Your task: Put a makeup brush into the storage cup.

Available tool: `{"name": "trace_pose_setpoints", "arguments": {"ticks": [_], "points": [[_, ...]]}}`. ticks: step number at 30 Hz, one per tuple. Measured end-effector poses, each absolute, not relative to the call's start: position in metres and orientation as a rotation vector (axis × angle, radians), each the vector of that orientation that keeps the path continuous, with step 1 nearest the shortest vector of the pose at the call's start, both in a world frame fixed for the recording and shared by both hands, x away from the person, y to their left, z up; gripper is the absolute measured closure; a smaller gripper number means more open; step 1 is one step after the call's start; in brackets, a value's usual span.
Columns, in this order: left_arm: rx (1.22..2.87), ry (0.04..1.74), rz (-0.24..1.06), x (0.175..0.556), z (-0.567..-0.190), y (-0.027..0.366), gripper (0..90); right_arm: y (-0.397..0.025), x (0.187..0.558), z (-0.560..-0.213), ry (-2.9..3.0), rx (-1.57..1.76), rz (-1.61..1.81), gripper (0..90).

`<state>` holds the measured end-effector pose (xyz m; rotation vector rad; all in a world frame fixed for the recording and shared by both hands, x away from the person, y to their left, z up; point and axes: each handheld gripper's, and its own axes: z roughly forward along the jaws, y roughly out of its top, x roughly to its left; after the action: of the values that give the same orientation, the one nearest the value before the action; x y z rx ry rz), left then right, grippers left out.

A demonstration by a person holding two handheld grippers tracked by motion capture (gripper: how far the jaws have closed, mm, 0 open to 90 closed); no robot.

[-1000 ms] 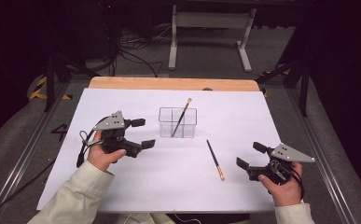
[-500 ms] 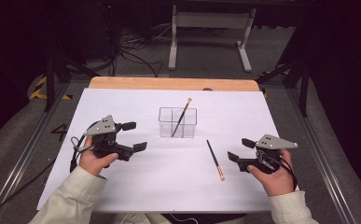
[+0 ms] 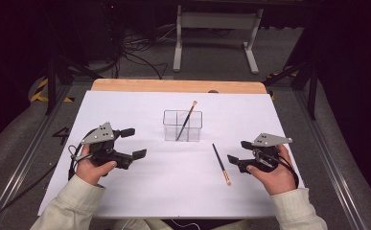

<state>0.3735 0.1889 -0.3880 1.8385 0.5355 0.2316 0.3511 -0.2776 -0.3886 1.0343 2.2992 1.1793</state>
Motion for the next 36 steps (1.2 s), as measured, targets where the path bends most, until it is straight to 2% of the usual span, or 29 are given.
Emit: {"name": "trace_pose_setpoints", "arguments": {"ticks": [3, 10, 21, 24, 30, 36], "points": [[1.842, 0.534, 0.245, 0.373, -0.387, 0.190, 13.5, -0.274, 0.356, -0.387, 2.327, 1.043, 1.156, 24.1], [1.830, 0.549, 0.233, 0.374, -0.389, 0.190, 7.1, -0.265, 0.366, -0.383, 2.392, 1.089, 1.061, 24.1], [1.747, 0.570, 0.239, 0.373, -0.392, 0.197, 3.3, -0.248, 0.382, -0.381, 2.527, 1.107, 0.874, 25.0], [1.763, 0.561, 0.219, 0.372, -0.393, 0.195, 5.6, -0.245, 0.385, -0.380, 2.556, 1.109, 0.836, 26.4], [1.763, 0.577, 0.195, 0.372, -0.394, 0.193, 3.5, -0.238, 0.393, -0.377, 2.604, 1.130, 0.739, 28.8], [1.783, 0.605, 0.231, 0.370, -0.395, 0.199, 4.4, -0.234, 0.397, -0.377, 2.638, 1.123, 0.674, 29.7]]}}
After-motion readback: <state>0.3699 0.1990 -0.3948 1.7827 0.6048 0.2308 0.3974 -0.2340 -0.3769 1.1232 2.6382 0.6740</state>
